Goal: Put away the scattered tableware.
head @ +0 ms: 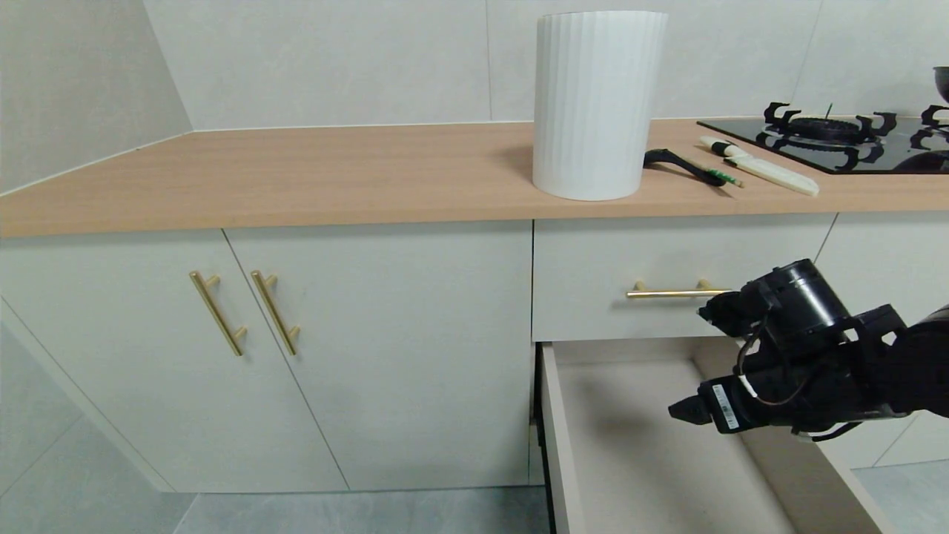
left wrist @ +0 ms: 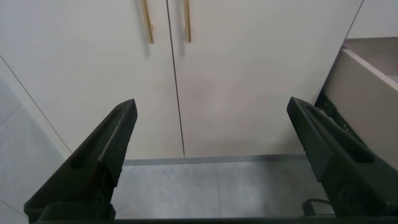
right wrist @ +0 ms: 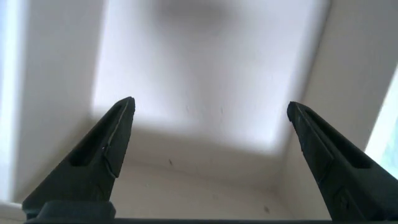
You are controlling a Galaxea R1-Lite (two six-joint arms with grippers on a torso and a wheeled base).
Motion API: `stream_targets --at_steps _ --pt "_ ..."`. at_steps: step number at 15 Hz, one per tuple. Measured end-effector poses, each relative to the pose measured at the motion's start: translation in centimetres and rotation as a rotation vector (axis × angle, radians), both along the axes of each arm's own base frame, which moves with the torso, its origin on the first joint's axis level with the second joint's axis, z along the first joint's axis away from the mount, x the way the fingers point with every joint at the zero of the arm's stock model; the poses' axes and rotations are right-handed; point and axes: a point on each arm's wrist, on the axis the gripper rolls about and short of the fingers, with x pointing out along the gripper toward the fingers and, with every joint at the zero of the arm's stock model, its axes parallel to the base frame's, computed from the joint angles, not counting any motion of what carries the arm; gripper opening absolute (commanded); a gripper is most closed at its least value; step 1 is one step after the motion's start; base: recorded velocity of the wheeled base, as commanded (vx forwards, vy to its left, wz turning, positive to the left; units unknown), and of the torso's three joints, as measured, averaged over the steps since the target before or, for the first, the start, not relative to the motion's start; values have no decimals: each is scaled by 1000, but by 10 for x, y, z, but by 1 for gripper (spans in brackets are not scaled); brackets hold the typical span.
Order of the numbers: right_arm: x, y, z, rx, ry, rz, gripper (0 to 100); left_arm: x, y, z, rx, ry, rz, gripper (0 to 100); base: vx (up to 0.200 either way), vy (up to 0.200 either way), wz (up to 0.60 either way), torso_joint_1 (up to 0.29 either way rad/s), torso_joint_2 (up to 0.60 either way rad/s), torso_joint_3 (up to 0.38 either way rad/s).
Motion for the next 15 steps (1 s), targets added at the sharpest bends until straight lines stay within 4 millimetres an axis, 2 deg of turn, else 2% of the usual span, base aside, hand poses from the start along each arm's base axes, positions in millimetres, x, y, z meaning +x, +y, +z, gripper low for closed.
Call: stream_targets --at_steps 6,9,15 --pt "-14 -10 31 41 -140 -24 100 0 0 0 0 1 0 100 0 0 0 7 -48 -35" --pt "-18 -13 35 29 -165 -41 100 0 0 0 0 1 0 100 0 0 0 93 -240 -274" --pt "-19 -14 37 28 -174 -46 100 0 0 0 0 1 0 100 0 0 0 154 -499 -299"
